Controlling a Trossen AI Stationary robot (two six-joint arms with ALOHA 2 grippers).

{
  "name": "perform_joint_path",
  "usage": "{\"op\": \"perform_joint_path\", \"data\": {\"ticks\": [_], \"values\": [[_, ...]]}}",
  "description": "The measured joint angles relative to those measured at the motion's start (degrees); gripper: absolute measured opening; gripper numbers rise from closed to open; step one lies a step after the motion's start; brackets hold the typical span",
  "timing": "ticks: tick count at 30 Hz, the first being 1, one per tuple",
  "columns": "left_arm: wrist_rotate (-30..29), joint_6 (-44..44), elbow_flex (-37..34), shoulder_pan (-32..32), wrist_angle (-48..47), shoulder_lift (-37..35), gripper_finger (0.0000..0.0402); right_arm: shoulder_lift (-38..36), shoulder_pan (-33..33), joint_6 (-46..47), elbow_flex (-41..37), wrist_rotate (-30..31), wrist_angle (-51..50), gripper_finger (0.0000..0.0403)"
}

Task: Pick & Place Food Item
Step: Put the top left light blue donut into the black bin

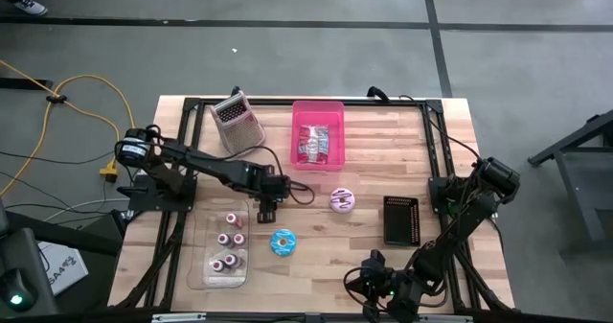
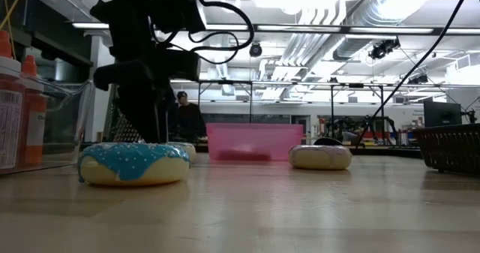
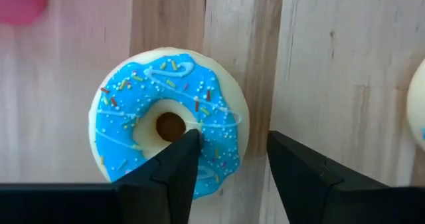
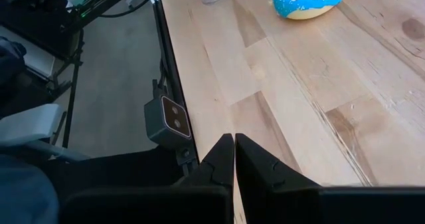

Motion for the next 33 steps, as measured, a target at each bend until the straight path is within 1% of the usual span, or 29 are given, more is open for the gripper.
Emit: {"op": "perform_joint_path", "data": {"ticks": [8,26,33], "values": [[-5.9,1.0,0.0,-1.5,0.0,0.0,0.0173,0.0,0.0,0.0,0.0,0.0,0.0,0.0002],[-5.4,1.3,-0.5,-2.2,0.4,0.0,0.0173,0.0,0.0,-0.2,0.0,-0.9,1.3,0.0002],[-6.0,1.6,-1.2,-2.0,1.2,1.7,0.0173,0.0,0.0,-0.2,0.0,-1.0,1.4,0.0002]]}}
